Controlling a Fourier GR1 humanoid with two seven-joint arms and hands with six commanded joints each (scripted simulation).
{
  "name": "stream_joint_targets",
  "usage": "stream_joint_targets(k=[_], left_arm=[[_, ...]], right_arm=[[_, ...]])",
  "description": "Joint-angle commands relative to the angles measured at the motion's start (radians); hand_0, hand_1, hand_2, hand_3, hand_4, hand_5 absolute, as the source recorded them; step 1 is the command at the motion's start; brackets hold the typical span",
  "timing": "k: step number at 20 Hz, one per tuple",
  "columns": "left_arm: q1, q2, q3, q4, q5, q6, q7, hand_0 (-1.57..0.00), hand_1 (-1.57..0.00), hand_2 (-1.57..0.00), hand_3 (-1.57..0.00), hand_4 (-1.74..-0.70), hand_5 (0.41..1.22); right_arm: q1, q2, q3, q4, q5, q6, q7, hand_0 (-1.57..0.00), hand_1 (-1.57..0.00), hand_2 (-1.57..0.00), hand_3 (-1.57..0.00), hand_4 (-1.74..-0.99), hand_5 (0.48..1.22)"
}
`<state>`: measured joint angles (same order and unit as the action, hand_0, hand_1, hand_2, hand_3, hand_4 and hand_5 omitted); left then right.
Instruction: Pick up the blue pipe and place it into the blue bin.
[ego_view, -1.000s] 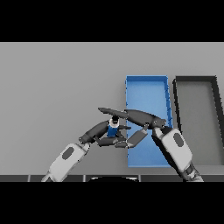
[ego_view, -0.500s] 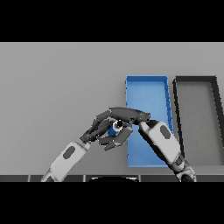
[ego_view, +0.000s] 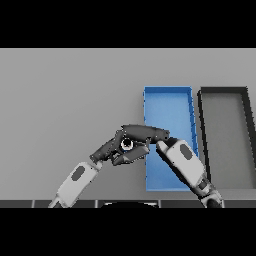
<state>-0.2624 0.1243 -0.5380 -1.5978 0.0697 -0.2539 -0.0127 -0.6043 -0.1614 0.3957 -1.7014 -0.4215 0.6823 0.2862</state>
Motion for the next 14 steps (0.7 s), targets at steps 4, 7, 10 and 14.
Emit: stream_joint_targets(k=[4, 7, 10, 14], left_arm=[[0.006, 0.008, 0.003, -0.026, -0.003, -0.003, 0.011, -1.57, -1.57, -1.57, -1.44, -1.72, 1.221], [-0.005, 0.022, 0.0, -0.031, -0.056, -0.019, 0.023, -1.05, -0.99, -0.95, -0.96, -1.43, 1.221], [-0.003, 0.026, 0.004, -0.021, -0.103, -0.069, -0.028, -0.53, -0.51, -0.49, -0.49, -1.14, 1.221], [-0.005, 0.015, 0.008, -0.006, -0.17, -0.051, -0.034, -0.22, -0.21, -0.2, -0.2, -0.92, 0.899]], right_arm=[[0.007, 0.026, -0.008, -0.008, -0.044, -0.006, 0.015, -1.53, -1.53, -1.53, -1.52, -1.475, 1.171], [0.02, 0.029, -0.014, -0.029, -0.023, -0.007, 0.013, -1.55, -1.55, -1.55, -1.55, -1.483, 1.195], [0.02, 0.043, -0.018, -0.042, -0.013, -0.022, 0.058, -1.56, -1.56, -1.56, -1.56, -1.486, 1.208], [0.033, 0.067, -0.034, -0.041, 0.019, -0.011, 0.073, -1.57, -1.57, -1.57, -1.57, -1.488, 1.216]])
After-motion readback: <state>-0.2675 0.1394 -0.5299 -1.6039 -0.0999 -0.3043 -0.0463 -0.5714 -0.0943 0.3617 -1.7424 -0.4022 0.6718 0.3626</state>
